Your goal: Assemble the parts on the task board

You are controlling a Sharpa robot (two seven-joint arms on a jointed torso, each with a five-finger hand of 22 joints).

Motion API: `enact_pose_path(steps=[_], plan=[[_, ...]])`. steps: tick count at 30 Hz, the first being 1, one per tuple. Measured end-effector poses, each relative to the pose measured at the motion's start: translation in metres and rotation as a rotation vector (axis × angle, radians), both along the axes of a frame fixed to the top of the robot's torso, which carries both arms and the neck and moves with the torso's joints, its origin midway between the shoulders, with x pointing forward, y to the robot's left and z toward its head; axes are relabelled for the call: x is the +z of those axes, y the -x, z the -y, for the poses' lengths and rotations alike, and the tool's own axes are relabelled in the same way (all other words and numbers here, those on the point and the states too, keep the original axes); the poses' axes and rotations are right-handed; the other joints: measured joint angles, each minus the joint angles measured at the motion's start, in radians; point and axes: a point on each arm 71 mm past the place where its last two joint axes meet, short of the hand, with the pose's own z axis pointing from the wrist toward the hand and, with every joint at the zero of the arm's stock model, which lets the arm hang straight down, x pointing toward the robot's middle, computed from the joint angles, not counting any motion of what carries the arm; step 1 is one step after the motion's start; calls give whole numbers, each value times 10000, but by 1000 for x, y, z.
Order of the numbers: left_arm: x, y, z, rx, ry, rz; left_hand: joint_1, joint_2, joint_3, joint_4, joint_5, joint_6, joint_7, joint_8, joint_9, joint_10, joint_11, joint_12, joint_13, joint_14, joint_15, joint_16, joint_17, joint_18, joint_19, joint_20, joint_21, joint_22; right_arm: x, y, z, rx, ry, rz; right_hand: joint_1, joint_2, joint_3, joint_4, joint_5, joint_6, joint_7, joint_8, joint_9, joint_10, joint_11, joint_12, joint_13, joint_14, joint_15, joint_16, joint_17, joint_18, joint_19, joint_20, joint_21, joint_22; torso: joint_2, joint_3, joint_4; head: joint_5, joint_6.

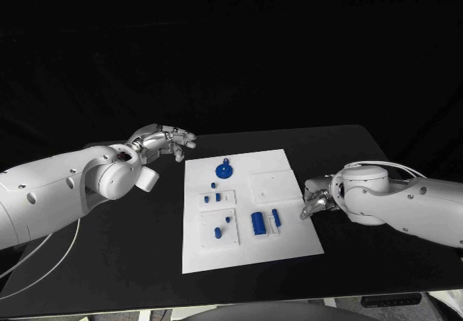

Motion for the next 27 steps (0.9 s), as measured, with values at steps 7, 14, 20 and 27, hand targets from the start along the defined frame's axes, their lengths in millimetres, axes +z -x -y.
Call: enact_pose_path(steps=[7, 14, 20, 27], plan=[[0, 0, 0, -8, -1, -6, 0, 0, 0, 0, 0, 0, 0, 0, 0, 0, 0, 0, -1, 0, 0, 0, -1, 0, 1, 0, 0, -1, 19, -6, -3, 27, -208, 468, 0, 0, 117, 117, 0, 13, -10, 0, 0, 33, -33, 0, 0, 1, 1, 0, 0, 0, 0, 1, 0, 0, -1, 4, -1, 6, 10], [0, 0, 1, -15, -2, -13, 0, 0, 0, 0, 0, 0, 0, 0, 1, 0, 0, 0, 2, 0, 0, 0, -2, 1, 1, 1, 0, -2, 24, -7, -9, 53, -453, 601, -107, -108, 161, 169, 0, 14, -12, 0, -1, 69, 4, 0, -1, 1, 2, 1, -1, 0, 0, 1, 0, -1, 1, 3, 6, -4, 31], [0, 0, 1, -25, -3, -20, 0, 0, 0, 0, 0, 0, 0, 0, 1, 0, 0, 0, 7, 0, 0, -39, 9, 0, -6, -6, 0, 8, 22, -10, -25, 179, -763, 457, -173, -173, 136, 251, 0, 13, -14, 0, -1, 69, 4, 0, -1, 35, -28, 1, 8, 0, 0, 2, 0, -1, 4, 0, 4, -8, 43], [0, 0, 1, -42, -1, -26, 0, 0, 0, 0, 0, 0, 0, 0, 2, 0, 0, 0, 7, 0, 0, -39, 8, -1, -25, -25, 0, 7, 6, -9, -43, 257, -1039, -20, -172, -173, 163, 278, 0, 12, -16, 0, -1, 68, 4, 0, -1, 36, -27, 2, 7, 1, 0, 2, -1, -2, 5, -7, 2, -12, 51]])
